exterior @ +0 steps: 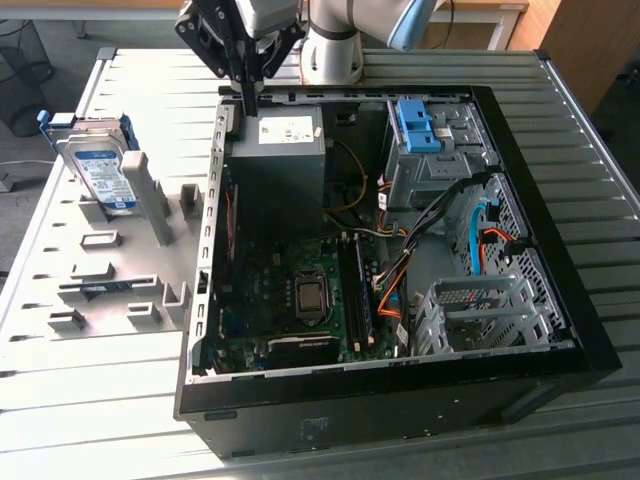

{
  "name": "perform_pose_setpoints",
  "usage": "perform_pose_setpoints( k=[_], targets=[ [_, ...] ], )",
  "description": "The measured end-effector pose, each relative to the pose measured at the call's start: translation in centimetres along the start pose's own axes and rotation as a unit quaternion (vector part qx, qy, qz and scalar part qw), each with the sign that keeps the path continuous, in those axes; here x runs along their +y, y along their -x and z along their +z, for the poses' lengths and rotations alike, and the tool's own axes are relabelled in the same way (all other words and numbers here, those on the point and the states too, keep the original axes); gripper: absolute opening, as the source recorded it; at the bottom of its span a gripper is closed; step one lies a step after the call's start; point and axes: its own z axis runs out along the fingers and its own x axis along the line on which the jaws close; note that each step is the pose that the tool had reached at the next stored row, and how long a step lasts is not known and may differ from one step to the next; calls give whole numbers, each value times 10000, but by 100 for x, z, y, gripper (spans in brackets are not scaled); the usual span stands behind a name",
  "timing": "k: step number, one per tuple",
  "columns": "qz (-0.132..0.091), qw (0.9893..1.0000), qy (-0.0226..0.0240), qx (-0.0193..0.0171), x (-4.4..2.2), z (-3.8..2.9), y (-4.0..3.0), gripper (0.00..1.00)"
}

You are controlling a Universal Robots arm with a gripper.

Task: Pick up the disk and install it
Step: 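Reach for the disk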

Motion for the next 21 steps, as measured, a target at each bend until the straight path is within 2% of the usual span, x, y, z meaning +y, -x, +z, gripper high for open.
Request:
perform_pose_setpoints(
  k=[16,21],
  targets=[
    [0,10000,-1,3,-4,13,-49,11],
    [0,10000,-1,6,-9,19,-120,11]
  ],
)
